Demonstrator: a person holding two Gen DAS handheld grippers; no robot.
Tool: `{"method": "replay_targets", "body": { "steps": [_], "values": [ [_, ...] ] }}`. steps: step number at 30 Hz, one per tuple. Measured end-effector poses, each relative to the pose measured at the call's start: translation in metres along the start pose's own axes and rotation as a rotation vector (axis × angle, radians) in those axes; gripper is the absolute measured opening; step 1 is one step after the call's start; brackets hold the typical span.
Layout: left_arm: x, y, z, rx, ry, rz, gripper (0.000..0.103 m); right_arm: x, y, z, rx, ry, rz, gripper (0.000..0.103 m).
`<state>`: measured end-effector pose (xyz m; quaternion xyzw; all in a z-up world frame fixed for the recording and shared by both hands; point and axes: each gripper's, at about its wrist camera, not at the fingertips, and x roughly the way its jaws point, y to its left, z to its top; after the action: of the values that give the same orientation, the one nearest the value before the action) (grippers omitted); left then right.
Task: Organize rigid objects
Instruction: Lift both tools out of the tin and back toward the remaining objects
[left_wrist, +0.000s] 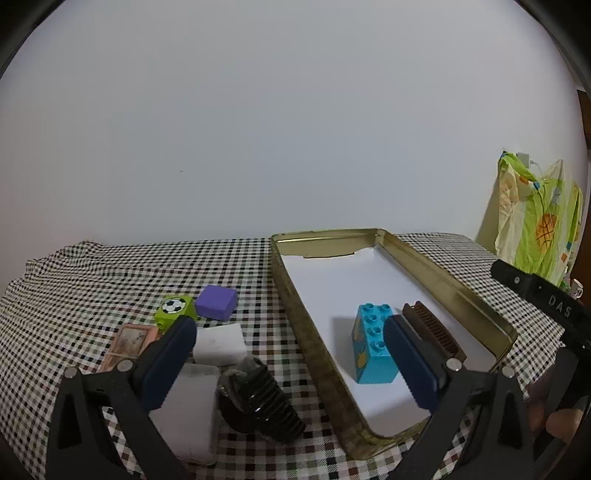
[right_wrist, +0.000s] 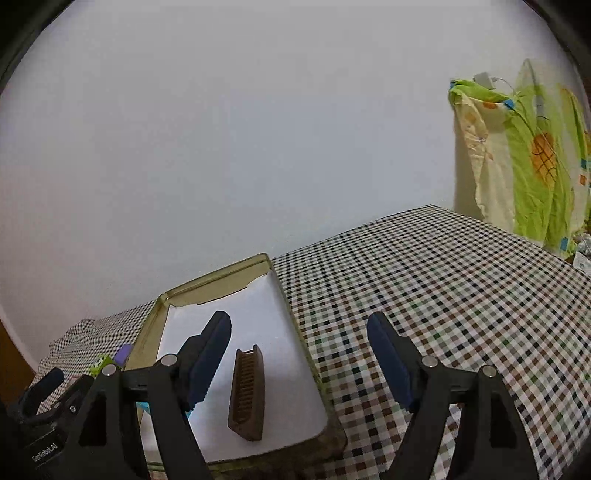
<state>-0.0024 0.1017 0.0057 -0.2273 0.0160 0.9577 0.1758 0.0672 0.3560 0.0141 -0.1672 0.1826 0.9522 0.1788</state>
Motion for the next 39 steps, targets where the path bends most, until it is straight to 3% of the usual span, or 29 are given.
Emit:
{"method": "replay_targets", "body": {
  "steps": [16,25,39],
  "values": [
    [-0.006,0.007,-0.003,0.014,-0.002,0.008,0.102,-0.026,0.017,-0.009,-0.045,-0.076,-0.049,0.085],
    [-0.010,0.027,-0.005,-0.005,0.001,0.028,0.102,-0.031,0.035,-0.016,-0.085,-0.073,-0.047,0.085],
    [-0.013,0.117,-0.005,-0.102,0.012,0.144,0.102,-0.041,0.060,-0.035,-0.039,-0.025,0.065,0.085]
  ]
}}
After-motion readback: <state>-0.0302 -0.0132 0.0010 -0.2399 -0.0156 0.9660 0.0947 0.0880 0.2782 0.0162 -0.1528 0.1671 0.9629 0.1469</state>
